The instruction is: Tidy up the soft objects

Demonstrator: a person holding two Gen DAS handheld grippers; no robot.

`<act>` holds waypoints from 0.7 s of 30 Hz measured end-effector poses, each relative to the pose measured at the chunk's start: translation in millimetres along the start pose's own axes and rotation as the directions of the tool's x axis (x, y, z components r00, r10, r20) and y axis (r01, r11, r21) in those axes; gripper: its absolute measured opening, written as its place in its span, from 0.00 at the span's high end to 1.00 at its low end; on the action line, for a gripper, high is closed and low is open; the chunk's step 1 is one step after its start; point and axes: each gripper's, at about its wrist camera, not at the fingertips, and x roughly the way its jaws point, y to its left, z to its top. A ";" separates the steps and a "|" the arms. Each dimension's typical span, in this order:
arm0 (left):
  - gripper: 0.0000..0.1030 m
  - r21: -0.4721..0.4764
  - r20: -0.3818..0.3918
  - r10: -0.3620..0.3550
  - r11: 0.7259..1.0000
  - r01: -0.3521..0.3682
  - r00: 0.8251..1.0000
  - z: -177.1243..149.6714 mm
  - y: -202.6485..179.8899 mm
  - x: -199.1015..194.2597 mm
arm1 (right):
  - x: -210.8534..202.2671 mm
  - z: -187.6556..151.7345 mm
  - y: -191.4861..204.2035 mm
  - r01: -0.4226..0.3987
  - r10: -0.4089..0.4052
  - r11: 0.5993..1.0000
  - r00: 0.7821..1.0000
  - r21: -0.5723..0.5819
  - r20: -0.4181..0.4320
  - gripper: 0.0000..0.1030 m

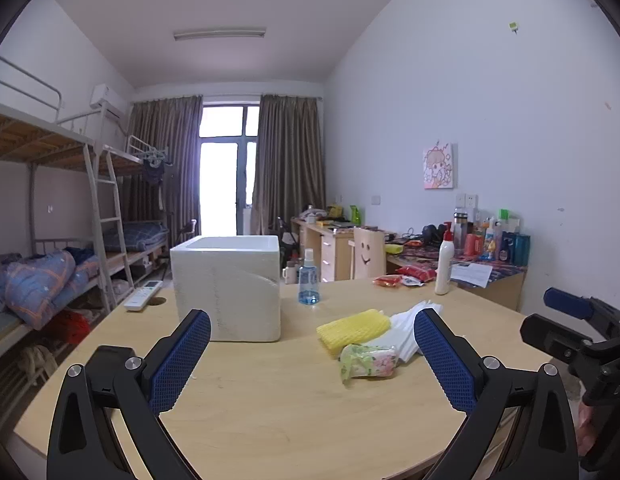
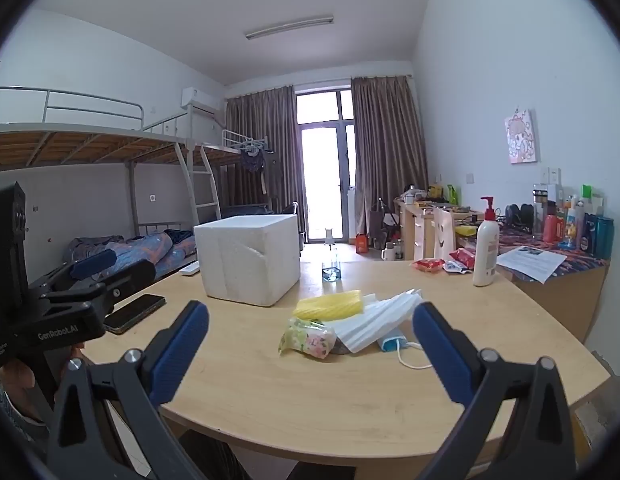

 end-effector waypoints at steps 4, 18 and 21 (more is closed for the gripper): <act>0.01 0.001 0.003 0.011 1.000 -0.011 1.000 -0.4 -1.2 -0.4 | 2.5 -1.0 0.9 0.001 -0.001 1.000 1.000 -0.001 -0.003 0.00; 0.01 0.000 -0.011 0.013 1.000 -0.013 1.000 -1.3 1.0 2.9 | 2.7 -0.5 1.5 -0.001 0.001 1.000 1.000 -0.003 -0.004 0.00; 0.01 0.000 -0.004 0.017 1.000 -0.017 1.000 -0.6 0.9 2.1 | 2.9 -0.3 1.7 -0.003 0.003 1.000 1.000 -0.001 -0.004 0.00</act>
